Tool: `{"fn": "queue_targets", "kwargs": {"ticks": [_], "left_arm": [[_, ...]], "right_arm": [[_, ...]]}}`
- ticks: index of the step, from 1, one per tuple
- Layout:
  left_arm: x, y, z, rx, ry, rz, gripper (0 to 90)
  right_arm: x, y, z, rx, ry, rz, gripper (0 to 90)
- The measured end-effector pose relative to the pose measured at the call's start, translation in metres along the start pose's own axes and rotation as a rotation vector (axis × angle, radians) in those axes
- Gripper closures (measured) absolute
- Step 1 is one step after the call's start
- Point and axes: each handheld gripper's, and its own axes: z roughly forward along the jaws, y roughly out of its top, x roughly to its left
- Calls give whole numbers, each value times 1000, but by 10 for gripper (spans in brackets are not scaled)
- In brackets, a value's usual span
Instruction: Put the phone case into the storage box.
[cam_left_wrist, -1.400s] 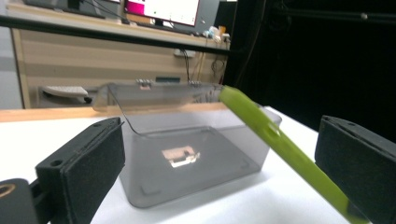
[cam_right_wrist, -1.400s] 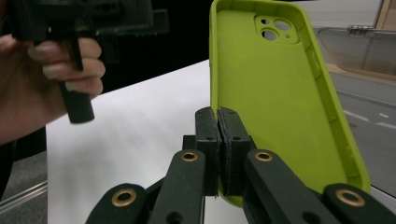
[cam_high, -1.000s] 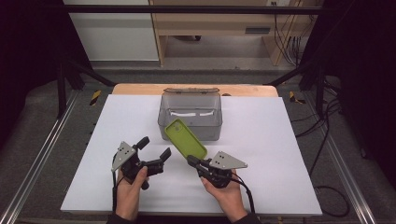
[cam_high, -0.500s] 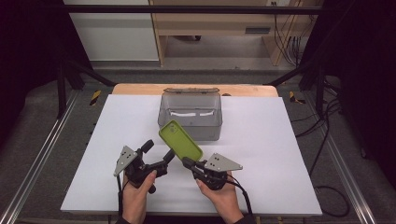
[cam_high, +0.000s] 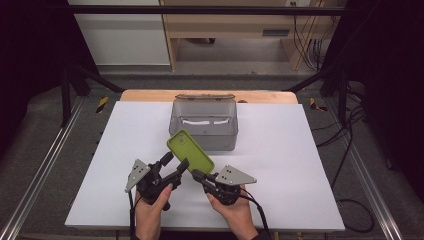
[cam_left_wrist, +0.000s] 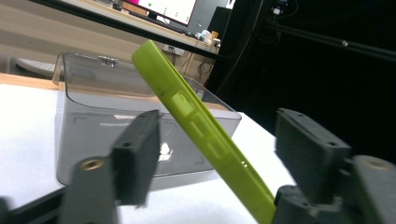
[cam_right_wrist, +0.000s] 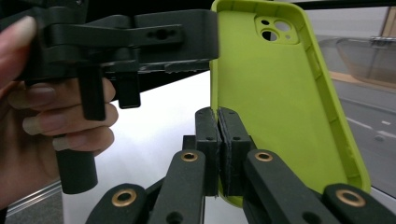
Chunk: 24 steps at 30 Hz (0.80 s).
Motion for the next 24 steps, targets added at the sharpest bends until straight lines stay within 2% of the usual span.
{"fn": "queue_targets", "kwargs": {"ticks": [2, 5, 9, 16, 20, 24], "left_arm": [[0, 0, -1, -4, 14, -5, 434], [3, -1, -2, -15, 24, -44, 549], [5, -2, -2, -13, 12, -82, 627], [5, -5, -2, -15, -11, -121, 673], [5, -6, -1, -14, -13, -128, 675], [6, -7, 0, -10, -23, -151, 675]], "right_arm": [[2, 0, 1, 1, 8, -3, 880], [3, 1, 3, 1, 14, -3, 880], [4, 2, 4, -3, 18, 7, 880], [4, 2, 5, 2, 39, 8, 880], [5, 2, 6, 2, 42, 9, 880], [6, 1, 7, 1, 49, 9, 880]]}}
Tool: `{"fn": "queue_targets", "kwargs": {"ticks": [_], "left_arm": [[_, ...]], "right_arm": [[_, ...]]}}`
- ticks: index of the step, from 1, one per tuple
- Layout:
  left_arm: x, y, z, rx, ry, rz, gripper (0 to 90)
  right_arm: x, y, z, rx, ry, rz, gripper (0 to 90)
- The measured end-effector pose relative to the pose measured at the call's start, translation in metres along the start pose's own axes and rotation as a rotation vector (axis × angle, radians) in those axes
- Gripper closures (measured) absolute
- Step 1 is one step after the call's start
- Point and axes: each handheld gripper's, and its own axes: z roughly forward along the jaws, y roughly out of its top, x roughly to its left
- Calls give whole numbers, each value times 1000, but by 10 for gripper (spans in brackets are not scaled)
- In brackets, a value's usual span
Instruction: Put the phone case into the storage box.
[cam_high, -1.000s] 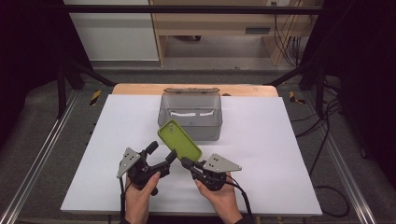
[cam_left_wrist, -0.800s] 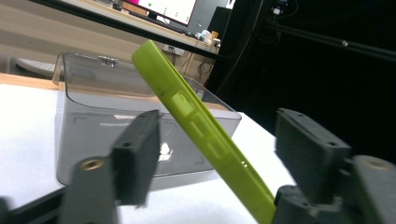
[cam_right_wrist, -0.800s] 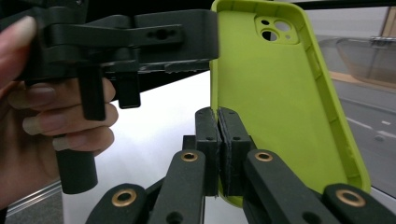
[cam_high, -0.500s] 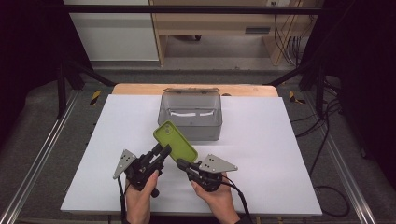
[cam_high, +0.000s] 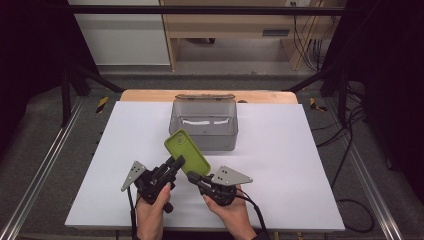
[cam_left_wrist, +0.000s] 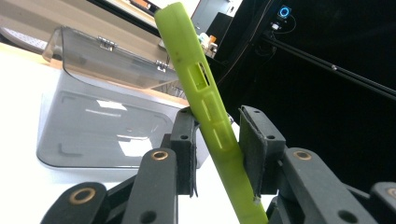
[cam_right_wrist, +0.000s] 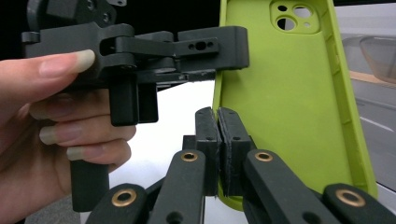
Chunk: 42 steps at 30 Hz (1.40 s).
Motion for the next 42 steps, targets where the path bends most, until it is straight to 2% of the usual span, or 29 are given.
{"fn": "queue_targets", "kwargs": {"ticks": [4, 7, 11, 15, 17, 19, 21, 25, 26, 30, 34, 37, 42], "left_arm": [[0, -1, 0, 2, -7, -15, 683], [0, -1, 0, 0, -21, -53, 703], [-1, 0, -1, 0, -25, -52, 731], [-3, 0, -3, 3, -34, -67, 765], [-5, 1, -4, 5, -14, -43, 772], [-7, 2, -6, -1, 7, -3, 773], [-8, 5, -9, -11, 19, 35, 774], [-5, 12, -12, -17, 56, 75, 775], [-4, 12, -13, -17, 66, 76, 775], [4, 14, -14, -5, 93, 59, 775], [10, 16, -15, 4, 118, 51, 775], [12, 17, -16, 15, 135, 51, 775], [18, 18, -15, 38, 154, 33, 775]], "right_arm": [[2, 1, 1, -3, 10, -12, 880], [2, 0, 1, 0, 4, -12, 880], [3, -2, 4, 5, 6, -10, 879], [4, -3, 6, 16, 6, -3, 877], [2, -5, 8, 22, 20, 11, 871], [0, -5, 9, 30, 45, 32, 790], [-3, -4, 8, 33, 48, 36, 721], [-11, 1, 0, 43, 17, 26, 560], [-15, 2, -2, 62, -7, 20, 494], [-24, 3, -8, 143, -106, -34, 351], [-33, 3, -11, 185, -162, -60, 229], [-37, 1, -12, 214, -190, -87, 166], [-45, -1, -18, 243, -208, -103, 130]]}}
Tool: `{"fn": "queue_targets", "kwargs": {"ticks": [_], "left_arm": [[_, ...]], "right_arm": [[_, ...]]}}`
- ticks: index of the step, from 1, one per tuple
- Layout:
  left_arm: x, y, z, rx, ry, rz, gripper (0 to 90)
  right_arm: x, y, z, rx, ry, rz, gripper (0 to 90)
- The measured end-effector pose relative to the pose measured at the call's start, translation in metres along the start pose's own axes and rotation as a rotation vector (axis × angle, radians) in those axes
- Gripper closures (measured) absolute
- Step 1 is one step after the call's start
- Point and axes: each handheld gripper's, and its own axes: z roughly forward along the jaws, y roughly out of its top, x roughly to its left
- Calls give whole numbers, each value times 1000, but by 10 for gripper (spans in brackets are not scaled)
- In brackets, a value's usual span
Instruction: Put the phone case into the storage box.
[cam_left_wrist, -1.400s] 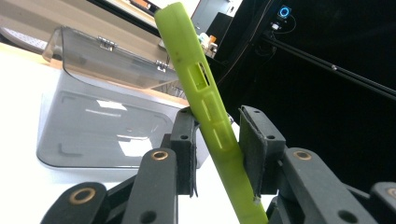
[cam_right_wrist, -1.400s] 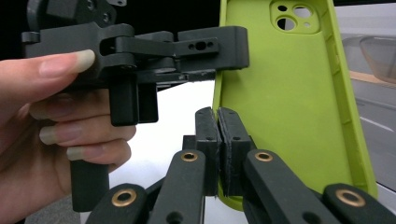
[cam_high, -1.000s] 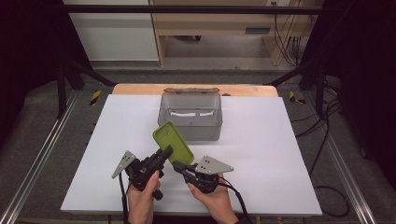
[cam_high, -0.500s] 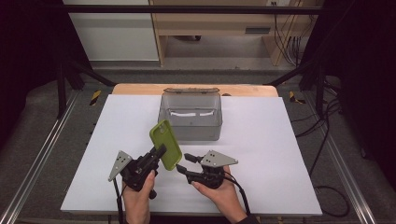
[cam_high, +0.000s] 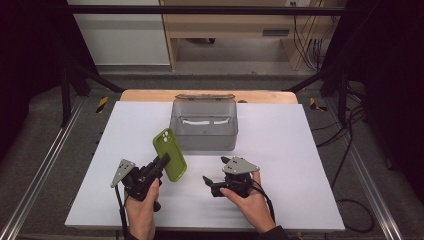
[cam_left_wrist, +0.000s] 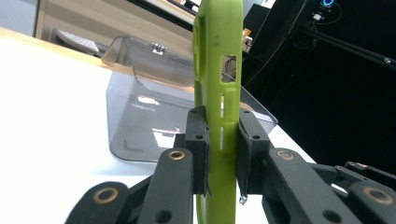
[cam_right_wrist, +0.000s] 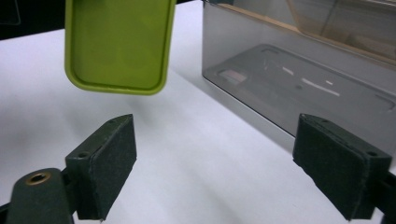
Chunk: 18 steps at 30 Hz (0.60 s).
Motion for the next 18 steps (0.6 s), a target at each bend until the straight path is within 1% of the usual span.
{"fn": "queue_targets", "kwargs": {"ticks": [5, 9, 12, 14, 16, 18], "left_arm": [[6, 2, 1, 19, 15, -4, 776], [8, 7, -2, 30, 20, -3, 776], [10, 13, -2, 39, 18, -5, 776], [11, 18, -2, 47, 13, -13, 776], [10, 28, -3, 50, 12, 10, 776], [9, 36, -3, 57, 6, 15, 776]], "right_arm": [[-9, -4, -7, 11, -36, -11, 126], [-15, -7, -17, 14, -64, -29, 129], [-23, -11, -26, 10, -76, -22, 131], [-29, -15, -33, -15, -83, 3, 140], [-35, -22, -40, -48, -103, 20, 143], [-41, -28, -48, -66, -132, 23, 124]]}}
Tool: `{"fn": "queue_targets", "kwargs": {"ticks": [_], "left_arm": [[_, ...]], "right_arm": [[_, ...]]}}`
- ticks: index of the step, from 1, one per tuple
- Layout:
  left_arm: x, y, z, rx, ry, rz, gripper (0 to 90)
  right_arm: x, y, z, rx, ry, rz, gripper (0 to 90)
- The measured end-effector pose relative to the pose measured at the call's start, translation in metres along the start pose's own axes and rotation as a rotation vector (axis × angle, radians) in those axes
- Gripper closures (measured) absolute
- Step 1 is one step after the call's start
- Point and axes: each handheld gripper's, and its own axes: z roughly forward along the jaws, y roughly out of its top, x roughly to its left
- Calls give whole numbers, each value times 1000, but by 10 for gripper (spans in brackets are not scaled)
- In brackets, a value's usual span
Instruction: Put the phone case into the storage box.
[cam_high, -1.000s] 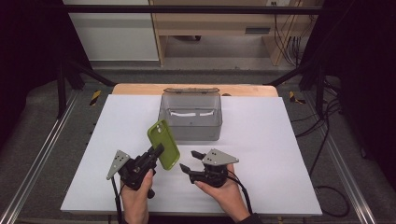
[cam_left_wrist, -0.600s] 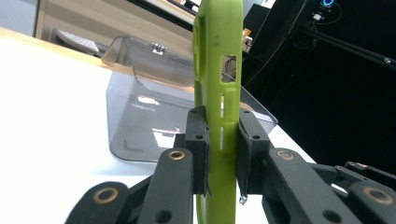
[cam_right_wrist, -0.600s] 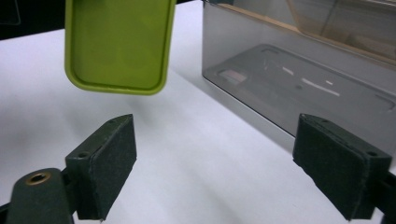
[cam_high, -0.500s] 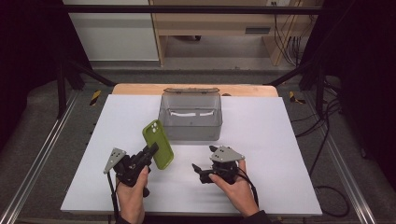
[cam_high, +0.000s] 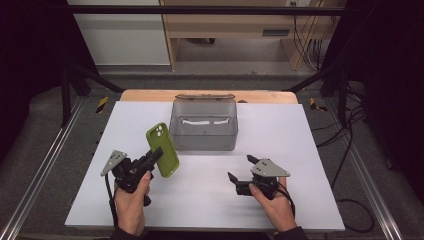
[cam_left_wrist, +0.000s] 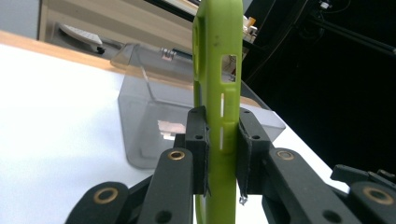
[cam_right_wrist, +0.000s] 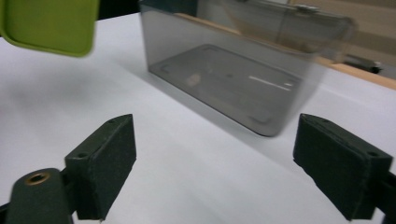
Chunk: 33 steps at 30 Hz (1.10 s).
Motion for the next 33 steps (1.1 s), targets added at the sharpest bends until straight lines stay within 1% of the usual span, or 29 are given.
{"fn": "queue_targets", "kwargs": {"ticks": [1, 3, 4, 6, 9, 11, 13, 15, 17, 18, 21, 23, 28, 31, 32, 33], "left_arm": [[-1, 6, 1, 7, -6, -6, 776], [-3, 15, 3, 26, -12, -14, 776], [-4, 18, 4, 33, -14, -9, 776], [-8, 24, 7, 48, -15, 6, 776], [-14, 36, 11, 71, -23, 28, 776], [-18, 43, 14, 81, -20, 51, 776], [-21, 50, 18, 90, -21, 61, 776], [-23, 58, 21, 93, -16, 78, 776], [-27, 65, 26, 103, -3, 108, 776], [-27, 67, 28, 109, 1, 117, 776], [-30, 72, 36, 127, -9, 96, 776], [-31, 74, 41, 135, -11, 83, 776], [-32, 82, 55, 156, 5, 91, 776], [-30, 87, 63, 169, 10, 81, 776], [-30, 87, 63, 169, 10, 81, 776], [-30, 90, 69, 177, 10, 84, 776]], "right_arm": [[-3, -2, -3, -9, -7, 7, 123], [-11, -6, -14, -49, 7, 50, 119], [-16, -8, -20, -69, 1, 71, 119], [-22, -11, -28, -83, -12, 81, 118], [-29, -17, -41, -87, -43, 69, 104], [-33, -22, -52, -110, -74, 53, 98], [-37, -26, -60, -119, -83, 49, 75], [-42, -31, -69, -126, -110, 42, 67], [-46, -35, -75, -129, -139, 50, 64], [-47, -36, -78, -130, -152, 56, 62], [-48, -39, -80, -126, -177, 49, 57], [-48, -40, -80, -127, -179, 51, 58], [-51, -41, -81, -133, -183, 61, 58], [-53, -43, -83, -139, -186, 78, 58], [-54, -44, -83, -138, -181, 78, 58], [-55, -44, -83, -141, -179, 79, 58]]}}
